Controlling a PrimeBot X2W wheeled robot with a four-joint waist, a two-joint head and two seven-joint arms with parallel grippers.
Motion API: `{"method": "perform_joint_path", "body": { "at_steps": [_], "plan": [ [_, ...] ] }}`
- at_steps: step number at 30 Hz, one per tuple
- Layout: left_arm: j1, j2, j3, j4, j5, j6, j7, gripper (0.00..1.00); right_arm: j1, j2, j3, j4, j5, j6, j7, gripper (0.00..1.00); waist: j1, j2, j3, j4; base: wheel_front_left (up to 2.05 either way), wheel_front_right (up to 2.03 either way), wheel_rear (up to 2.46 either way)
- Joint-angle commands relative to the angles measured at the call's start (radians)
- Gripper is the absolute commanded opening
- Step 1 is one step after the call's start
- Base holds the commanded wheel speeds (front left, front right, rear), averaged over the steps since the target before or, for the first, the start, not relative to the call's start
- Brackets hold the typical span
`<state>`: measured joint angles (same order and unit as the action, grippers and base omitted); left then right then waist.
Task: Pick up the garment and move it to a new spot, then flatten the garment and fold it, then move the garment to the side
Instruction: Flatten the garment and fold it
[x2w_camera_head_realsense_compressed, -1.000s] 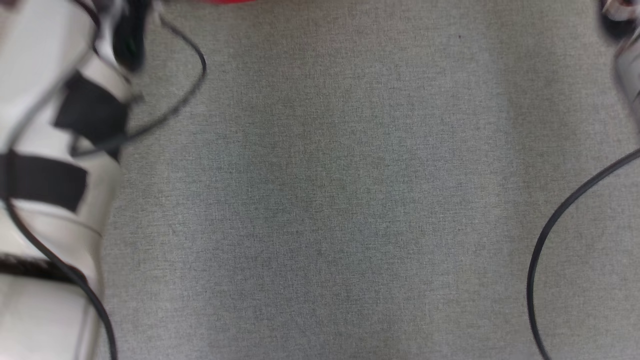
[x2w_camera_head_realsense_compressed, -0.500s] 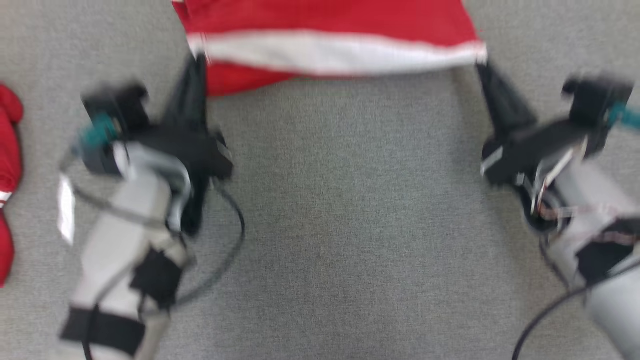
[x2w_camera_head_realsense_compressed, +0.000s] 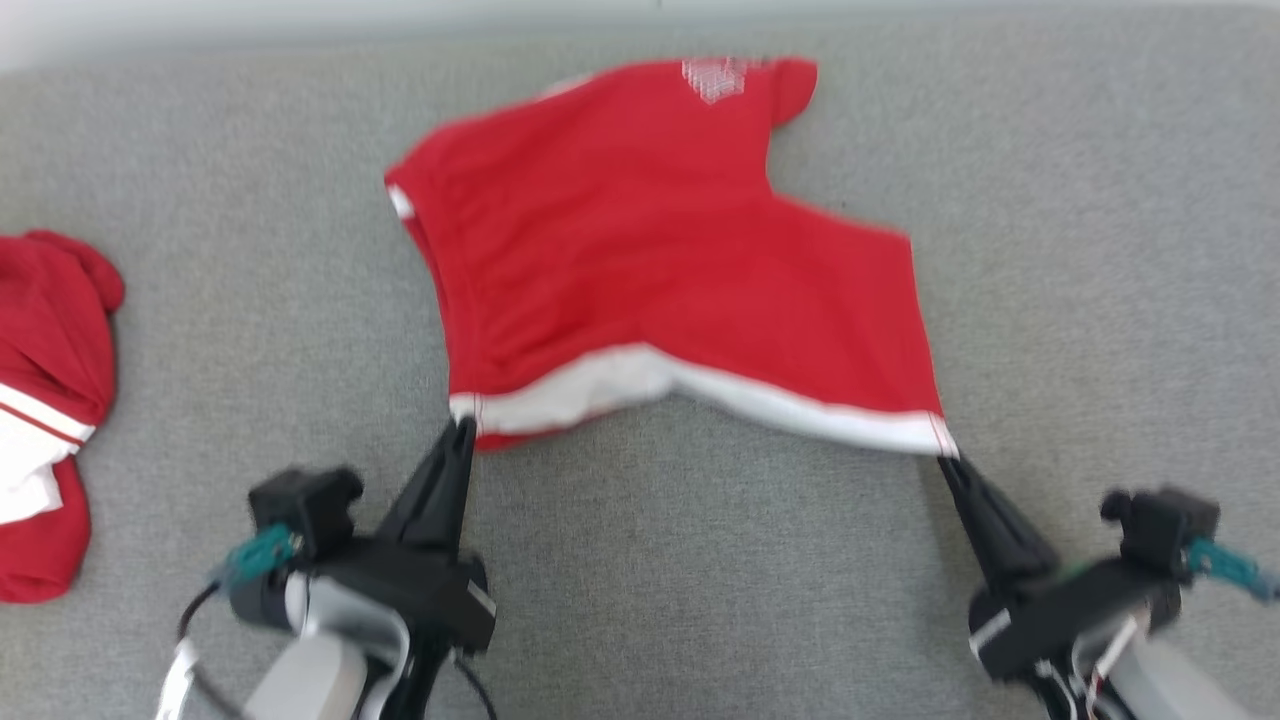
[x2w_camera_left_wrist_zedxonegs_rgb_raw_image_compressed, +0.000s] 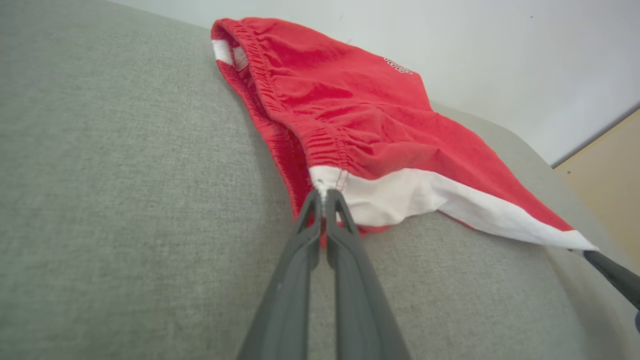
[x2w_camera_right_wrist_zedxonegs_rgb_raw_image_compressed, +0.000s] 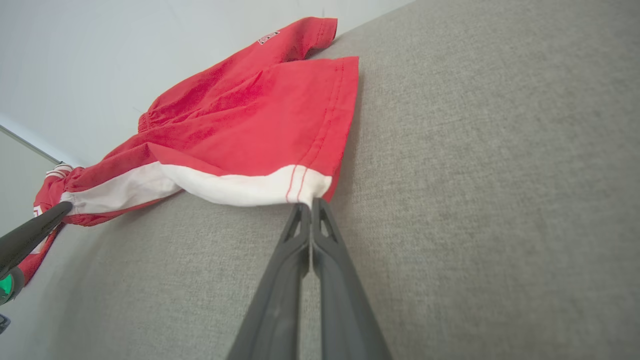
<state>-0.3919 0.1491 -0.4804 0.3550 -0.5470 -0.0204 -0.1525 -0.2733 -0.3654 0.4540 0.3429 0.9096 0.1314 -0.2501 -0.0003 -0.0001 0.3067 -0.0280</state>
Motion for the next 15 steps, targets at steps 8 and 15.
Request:
{"method": "perform_joint_path", "body": {
  "at_steps": [8,15],
  "plan": [
    [0.226,0.082,0.009,-0.251,-0.079,0.05,0.125,0.0,0.273,0.042,-0.145,-0.153,-0.092,-0.001,0.142,0.0,0.0003,0.0001,-0.112,-0.017,0.0,0.0,0.0],
    [0.398,0.151,0.006,-0.428,-0.113,0.127,0.243,0.0,0.513,0.15,-0.304,-0.359,-0.217,-0.001,0.343,0.0,0.0003,0.0001,-0.136,-0.032,0.0,0.0,0.0]
  ]
}}
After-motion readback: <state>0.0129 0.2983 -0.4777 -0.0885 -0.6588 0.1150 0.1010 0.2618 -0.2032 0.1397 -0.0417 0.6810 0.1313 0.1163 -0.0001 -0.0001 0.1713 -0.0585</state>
